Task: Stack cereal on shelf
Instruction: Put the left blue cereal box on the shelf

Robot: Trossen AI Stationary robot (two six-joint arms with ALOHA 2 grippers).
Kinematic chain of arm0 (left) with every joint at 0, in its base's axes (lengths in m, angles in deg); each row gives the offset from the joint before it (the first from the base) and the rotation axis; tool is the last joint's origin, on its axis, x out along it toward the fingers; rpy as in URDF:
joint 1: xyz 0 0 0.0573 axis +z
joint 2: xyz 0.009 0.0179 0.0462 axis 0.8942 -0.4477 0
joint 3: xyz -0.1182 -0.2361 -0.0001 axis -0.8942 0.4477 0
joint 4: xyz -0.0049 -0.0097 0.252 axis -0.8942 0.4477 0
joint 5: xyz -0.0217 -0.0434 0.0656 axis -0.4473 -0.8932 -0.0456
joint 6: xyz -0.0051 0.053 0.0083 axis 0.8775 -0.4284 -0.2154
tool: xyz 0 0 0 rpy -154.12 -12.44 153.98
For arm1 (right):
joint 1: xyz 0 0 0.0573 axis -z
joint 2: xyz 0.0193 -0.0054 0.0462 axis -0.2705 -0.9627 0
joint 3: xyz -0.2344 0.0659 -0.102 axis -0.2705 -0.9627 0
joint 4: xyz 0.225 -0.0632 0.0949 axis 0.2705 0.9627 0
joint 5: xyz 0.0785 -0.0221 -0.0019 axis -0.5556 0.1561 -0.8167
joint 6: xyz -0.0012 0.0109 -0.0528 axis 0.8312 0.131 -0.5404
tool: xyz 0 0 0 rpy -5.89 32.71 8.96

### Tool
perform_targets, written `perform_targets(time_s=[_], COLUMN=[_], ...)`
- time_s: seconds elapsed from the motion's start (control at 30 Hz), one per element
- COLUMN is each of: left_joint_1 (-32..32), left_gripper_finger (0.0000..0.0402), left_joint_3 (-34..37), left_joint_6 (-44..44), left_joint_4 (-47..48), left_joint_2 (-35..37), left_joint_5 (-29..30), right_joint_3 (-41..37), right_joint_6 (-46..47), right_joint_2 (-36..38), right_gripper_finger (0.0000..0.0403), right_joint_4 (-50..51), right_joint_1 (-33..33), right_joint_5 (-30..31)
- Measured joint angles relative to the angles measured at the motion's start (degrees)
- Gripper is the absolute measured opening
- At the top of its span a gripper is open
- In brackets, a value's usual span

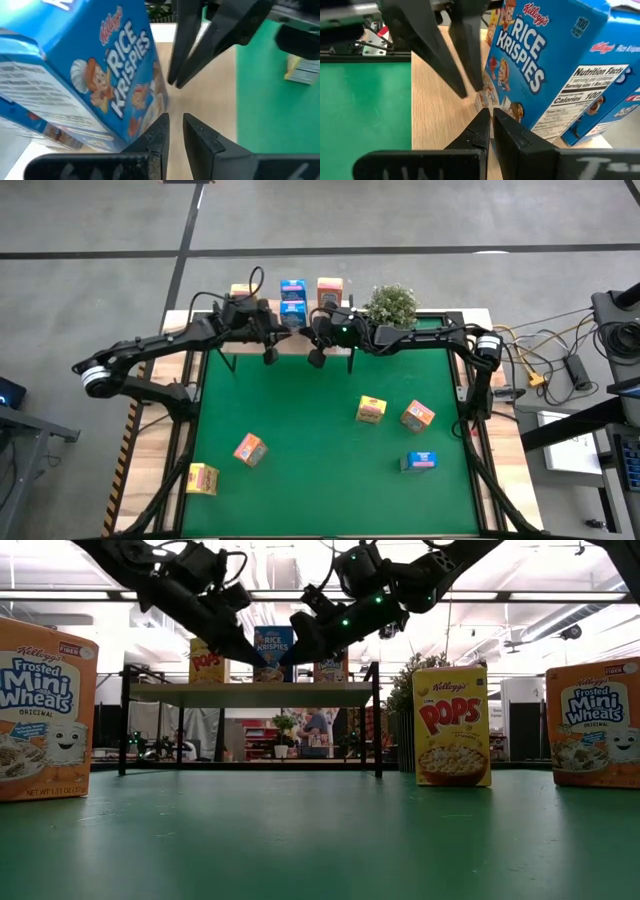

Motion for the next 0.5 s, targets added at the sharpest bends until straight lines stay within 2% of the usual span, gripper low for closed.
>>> perform_targets(time_s=[0.13, 0.5], left_joint_1=[0.0, 0.0], left_gripper_finger=[0.0037, 0.0037], left_joint_3=[0.0, 0.0], left_joint_6=[0.0, 0.0], left_joint_4=[-0.4, -0.5], left_joint_2=[-1.1, -1.0], left_joint_5=[3.4, 3.5], right_joint_3=[0.0, 0.0], right_joint_6=[-0.5, -0.5], right_joint_2=[0.0, 0.0], right_gripper_finger=[0.0012, 0.0012], right_joint_4=[0.0, 0.0], right_joint_1=[0.0, 0.5], right_joint_5=[0.0, 0.0])
